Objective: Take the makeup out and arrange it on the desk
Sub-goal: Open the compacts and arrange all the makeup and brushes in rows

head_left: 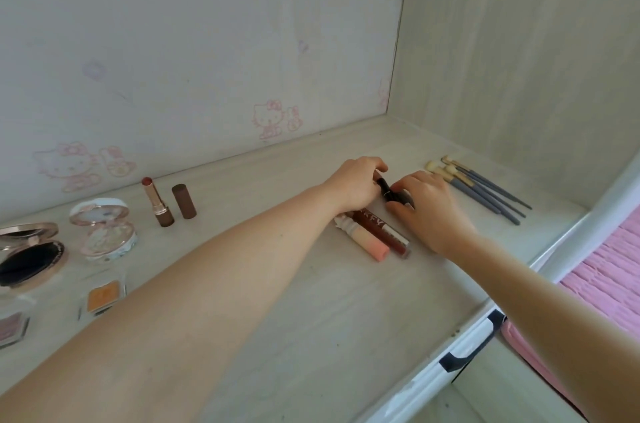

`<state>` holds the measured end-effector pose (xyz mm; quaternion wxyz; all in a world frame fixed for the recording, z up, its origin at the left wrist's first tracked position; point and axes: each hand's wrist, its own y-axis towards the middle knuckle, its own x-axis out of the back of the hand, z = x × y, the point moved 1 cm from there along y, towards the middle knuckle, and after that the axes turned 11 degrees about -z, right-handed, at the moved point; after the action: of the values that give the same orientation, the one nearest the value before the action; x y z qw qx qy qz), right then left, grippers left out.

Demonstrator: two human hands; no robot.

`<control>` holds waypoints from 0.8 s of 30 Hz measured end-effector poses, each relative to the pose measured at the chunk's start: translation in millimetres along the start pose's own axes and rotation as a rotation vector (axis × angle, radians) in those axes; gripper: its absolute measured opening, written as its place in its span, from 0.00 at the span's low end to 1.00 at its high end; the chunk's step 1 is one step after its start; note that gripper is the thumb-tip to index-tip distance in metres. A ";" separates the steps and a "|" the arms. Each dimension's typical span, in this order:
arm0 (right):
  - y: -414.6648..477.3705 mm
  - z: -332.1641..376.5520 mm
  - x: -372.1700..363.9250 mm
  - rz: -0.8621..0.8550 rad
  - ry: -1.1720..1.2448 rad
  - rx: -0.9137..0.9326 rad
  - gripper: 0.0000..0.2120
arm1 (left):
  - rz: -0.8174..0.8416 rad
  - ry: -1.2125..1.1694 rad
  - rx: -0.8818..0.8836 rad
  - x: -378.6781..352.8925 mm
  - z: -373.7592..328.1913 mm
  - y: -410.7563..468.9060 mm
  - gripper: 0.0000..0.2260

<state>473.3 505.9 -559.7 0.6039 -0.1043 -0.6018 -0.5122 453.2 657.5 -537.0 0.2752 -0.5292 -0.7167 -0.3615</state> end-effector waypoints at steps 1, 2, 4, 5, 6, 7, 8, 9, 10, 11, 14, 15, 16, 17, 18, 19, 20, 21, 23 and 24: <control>-0.9 1.8 1.1 -0.017 0.015 0.001 0.15 | -0.023 -0.022 0.010 1.4 0.6 -0.7 0.19; -1.7 4.2 2.7 -0.035 0.035 -0.001 0.15 | -0.046 -0.047 0.023 3.5 1.2 -1.3 0.19; -3.0 10.1 6.5 -0.070 0.067 -0.001 0.15 | -0.080 -0.105 0.054 9.7 2.1 -2.9 0.17; -3.6 13.7 8.4 -0.084 0.082 -0.001 0.15 | -0.085 -0.145 0.080 13.8 2.3 -4.2 0.16; -4.2 17.5 10.2 -0.097 0.100 -0.001 0.15 | -0.087 -0.197 0.110 18.7 2.7 -6.2 0.15; -4.7 21.2 11.8 -0.108 0.118 0.000 0.15 | -0.091 -0.257 0.143 23.8 3.0 -8.5 0.15; -5.5 25.2 13.9 -0.117 0.134 0.003 0.14 | -0.097 -0.321 0.176 29.2 3.1 -11.8 0.14; -6.4 29.4 16.2 -0.127 0.148 0.009 0.14 | -0.102 -0.389 0.209 34.7 3.2 -16.0 0.13; -7.5 33.9 18.9 -0.142 0.160 0.018 0.14 | -0.102 -0.466 0.242 40.2 3.1 -21.0 0.12; -8.5 38.9 22.3 -0.155 0.173 0.028 0.14 | -0.098 -0.553 0.275 45.7 2.9 -26.5 0.12; -13.6 55.8 31.2 -0.179 0.222 0.056 0.11 | -0.081 -0.822 0.357 63.0 3.4 -47.9 0.11; -16.0 61.7 33.2 -0.185 0.238 0.061 0.11 | -0.081 -0.888 0.378 68.7 4.6 -55.5 0.11; -19.0 67.3 34.8 -0.191 0.254 0.061 0.11 | -0.083 -0.936 0.394 74.5 5.9 -63.9 0.10; -22.3 73.2 36.1 -0.195 0.268 0.060 0.11 | -0.086 -0.963 0.404 79.8 7.8 -72.8 0.10; -26.1 79.7 37.2 -0.196 0.283 0.061 0.11 | -0.089 -0.981 0.408 85.2 9.6 -82.1 0.10; -30.1 86.3 38.1 -0.196 0.297 0.063 0.12 | -0.094 -0.993 0.411 90.2 11.7 -91.4 0.10; -34.3 93.3 38.7 -0.193 0.313 0.063 0.12 | -0.102 -1.000 0.418 95.4 13.9 -101.3 0.10; -38.5 101.0 39.5 -0.187 0.335 0.057 0.13 | -0.115 -1.002 0.425 100.6 16.8 -111.0 0.11; -47.3 116.8 41.0 -0.169 0.385 0.052 0.13 | -0.150 -0.999 0.436 110.8 23.3 -131.1 0.11; -51.6 125.2 41.5 -0.163 0.403 0.062 0.13 | -0.167 -0.983 0.434 116.1 27.0 -141.9 0.10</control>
<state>347.0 555.0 -518.6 0.6714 0.0678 -0.4907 -0.5512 283.5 719.0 -494.9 -0.0191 -0.5083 -0.8586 0.0642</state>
